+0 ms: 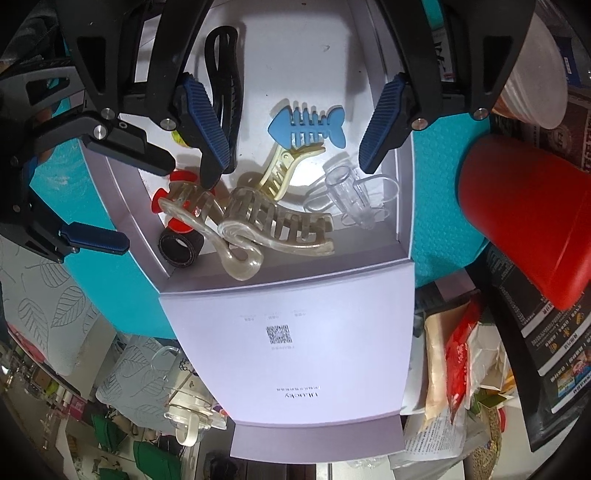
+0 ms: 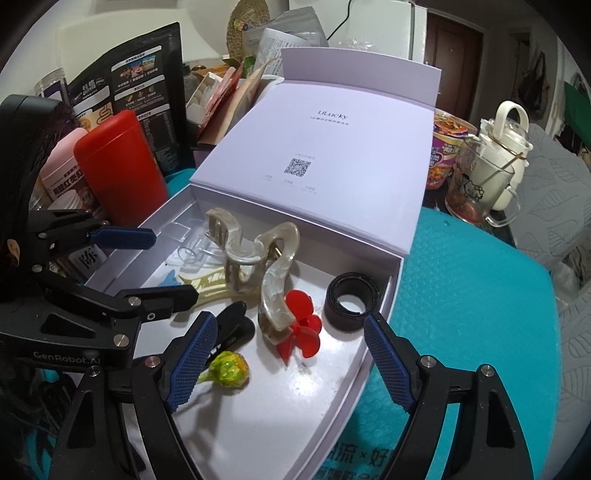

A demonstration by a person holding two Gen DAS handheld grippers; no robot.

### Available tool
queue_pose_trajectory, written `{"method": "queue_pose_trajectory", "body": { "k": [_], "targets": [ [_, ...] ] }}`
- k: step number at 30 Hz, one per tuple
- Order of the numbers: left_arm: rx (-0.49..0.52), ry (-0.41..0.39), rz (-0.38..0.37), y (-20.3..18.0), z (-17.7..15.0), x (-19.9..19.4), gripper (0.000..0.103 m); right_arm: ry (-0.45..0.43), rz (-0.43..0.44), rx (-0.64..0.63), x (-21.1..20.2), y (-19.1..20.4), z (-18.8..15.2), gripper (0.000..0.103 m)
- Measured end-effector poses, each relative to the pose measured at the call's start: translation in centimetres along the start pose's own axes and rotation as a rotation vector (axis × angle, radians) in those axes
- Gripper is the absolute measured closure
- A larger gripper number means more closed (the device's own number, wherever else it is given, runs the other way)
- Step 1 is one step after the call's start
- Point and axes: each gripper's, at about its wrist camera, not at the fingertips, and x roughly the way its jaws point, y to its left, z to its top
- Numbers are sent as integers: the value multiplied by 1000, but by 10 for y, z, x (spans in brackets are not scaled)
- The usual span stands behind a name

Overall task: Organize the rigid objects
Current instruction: 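Open the left gripper releasing the blue comb into the box, then withdraw both grippers up and away from the box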

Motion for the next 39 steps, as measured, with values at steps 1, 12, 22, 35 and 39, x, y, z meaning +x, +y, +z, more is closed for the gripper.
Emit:
{"method": "queue_pose_trajectory", "body": {
  "k": [1,12,22,35,39],
  "targets": [
    [-9,-11,4,0,0,-3,30,-2,-3,0,-1,0,0,20],
    [-24,-67,23,1,2,-31,30,-56,-49,52,-30,-4,8,20],
    [-38,-146,50,1,6,-72,30,-120,-74,74,-66,2,17,20],
    [-45,-255,94,-4,-13,-132,5,-200,-99,73,-120,21,12,20],
    [-41,-280,98,-5,-20,-148,4,-226,-110,83,-138,29,7,20]
  ]
}}
